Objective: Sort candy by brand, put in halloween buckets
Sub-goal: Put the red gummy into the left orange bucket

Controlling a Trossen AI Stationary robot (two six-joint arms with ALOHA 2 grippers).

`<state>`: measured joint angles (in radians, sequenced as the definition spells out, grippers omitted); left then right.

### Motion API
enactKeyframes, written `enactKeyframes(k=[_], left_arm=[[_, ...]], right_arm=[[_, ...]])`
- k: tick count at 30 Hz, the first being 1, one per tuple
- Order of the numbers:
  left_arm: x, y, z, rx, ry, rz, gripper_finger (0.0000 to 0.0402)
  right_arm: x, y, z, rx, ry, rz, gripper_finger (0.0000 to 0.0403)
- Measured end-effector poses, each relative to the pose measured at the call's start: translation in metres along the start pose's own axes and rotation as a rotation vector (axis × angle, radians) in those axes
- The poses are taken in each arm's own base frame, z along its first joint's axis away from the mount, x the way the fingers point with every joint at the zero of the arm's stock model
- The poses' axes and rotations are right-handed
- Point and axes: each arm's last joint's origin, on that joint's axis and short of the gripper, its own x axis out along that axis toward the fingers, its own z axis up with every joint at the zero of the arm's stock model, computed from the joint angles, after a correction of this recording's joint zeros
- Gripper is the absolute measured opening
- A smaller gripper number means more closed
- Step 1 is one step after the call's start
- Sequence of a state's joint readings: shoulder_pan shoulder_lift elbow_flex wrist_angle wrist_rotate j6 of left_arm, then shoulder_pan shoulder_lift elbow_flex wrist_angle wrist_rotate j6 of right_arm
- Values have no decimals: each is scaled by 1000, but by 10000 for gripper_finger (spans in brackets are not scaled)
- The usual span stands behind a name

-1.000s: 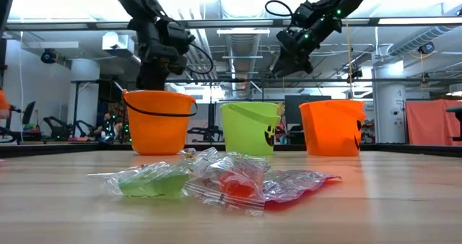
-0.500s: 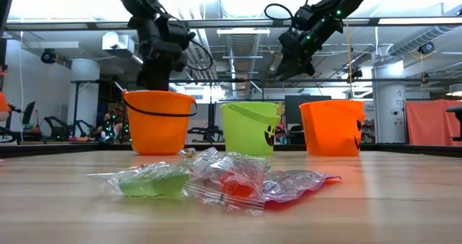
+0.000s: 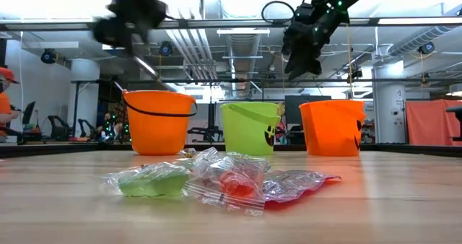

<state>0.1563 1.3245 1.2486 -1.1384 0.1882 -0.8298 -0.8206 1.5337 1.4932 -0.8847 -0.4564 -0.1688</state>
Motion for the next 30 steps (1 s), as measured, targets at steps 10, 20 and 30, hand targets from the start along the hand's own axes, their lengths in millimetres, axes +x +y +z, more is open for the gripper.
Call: enactKeyframes(k=[10,20,30], left_arm=[[75,-13,-144,-323,182,145,169],[121,15,-162,-426,194,312,164],[157,24,-165,-389,205,308,110]], right_arm=[[2,33,2,-92,-7,50,152],[10,54,4,-145,-12,88,148],[12,60,4,-151,-6,93,144]])
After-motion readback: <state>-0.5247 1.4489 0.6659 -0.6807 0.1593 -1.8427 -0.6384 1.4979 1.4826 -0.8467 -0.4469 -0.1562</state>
